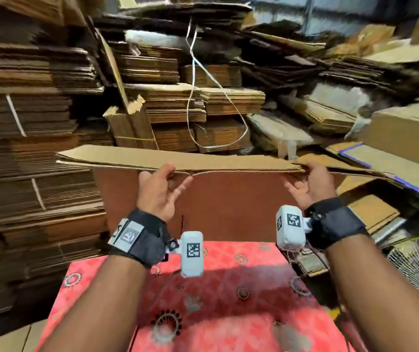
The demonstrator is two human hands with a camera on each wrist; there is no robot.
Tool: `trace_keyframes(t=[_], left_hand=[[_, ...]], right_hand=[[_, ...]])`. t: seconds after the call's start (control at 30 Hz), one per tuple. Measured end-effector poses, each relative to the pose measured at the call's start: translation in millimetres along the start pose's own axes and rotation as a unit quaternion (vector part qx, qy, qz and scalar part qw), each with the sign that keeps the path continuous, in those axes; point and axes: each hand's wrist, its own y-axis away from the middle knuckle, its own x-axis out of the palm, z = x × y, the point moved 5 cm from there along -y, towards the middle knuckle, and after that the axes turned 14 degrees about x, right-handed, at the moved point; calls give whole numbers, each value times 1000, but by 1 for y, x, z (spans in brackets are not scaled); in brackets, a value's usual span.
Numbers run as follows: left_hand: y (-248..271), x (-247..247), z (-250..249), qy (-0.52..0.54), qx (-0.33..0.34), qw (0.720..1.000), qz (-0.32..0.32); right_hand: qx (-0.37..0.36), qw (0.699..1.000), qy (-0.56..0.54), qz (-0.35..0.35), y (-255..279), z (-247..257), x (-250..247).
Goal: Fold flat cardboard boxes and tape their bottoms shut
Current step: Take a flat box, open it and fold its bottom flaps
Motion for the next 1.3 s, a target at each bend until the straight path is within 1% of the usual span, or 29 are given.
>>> trace_keyframes(t=[0.07, 0.17, 0.23, 0.33, 0.47, 0.6, 0.67, 0.7, 0.77, 0.83, 0.9, 1.0, 1.03, 1.1, 1.13, 1.2, 1.23, 1.27, 1.3], left_hand=[[-11, 26, 18, 0, -7, 1000, 8], [-30, 64, 49, 3, -8, 1000, 15], [-49, 90, 72, 15, 0, 1000, 12], [-83, 130, 105, 40, 14, 999, 16], [-124, 185, 148, 46, 11, 998, 46], [-156, 212, 193, 75, 32, 995, 49], [-168, 213, 228, 67, 38, 996, 37], [-174, 207, 250, 52, 37, 998, 12], [-183, 186, 302, 0, 0, 998, -63], [-188, 155, 353, -58, -57, 988, -135], [-187, 125, 394, -90, -99, 976, -173], [-189, 92, 432, -105, -121, 964, -211], [-190, 86, 440, -107, -124, 962, -217], [-198, 78, 449, -118, -129, 963, -205], [-202, 78, 451, -140, -131, 963, -191], [-212, 81, 451, -227, -132, 953, -150], [-217, 81, 449, -296, -130, 937, -130], [-221, 82, 443, -384, -118, 909, -109], [-225, 80, 436, -497, -96, 858, -89]], right_hand=[[-8, 1000, -15, -2, -26, 22, -8], [-3, 999, -23, 29, -73, 51, -13], [-4, 998, -23, 53, -111, 70, -13], [19, 996, -33, 84, -171, 100, -9], [24, 991, -60, 121, -256, 136, -11], [29, 981, -91, 171, -333, 151, -17], [48, 983, -78, 162, -371, 138, -29], [61, 986, -71, 140, -388, 129, -37], [111, 990, -27, 82, -420, 104, -59], [173, 983, 34, 41, -447, 75, -81], [220, 971, 92, 21, -470, 46, -101], [240, 961, 140, -8, -505, 18, -120], [243, 959, 149, -12, -514, 12, -122], [245, 955, 168, -21, -533, 0, -123], [242, 954, 174, -19, -542, -2, -123], [218, 956, 197, -13, -562, -3, -118], [201, 949, 244, -10, -568, -2, -113], [174, 930, 323, -14, -574, -1, -110], [131, 893, 429, -29, -578, 3, -107]])
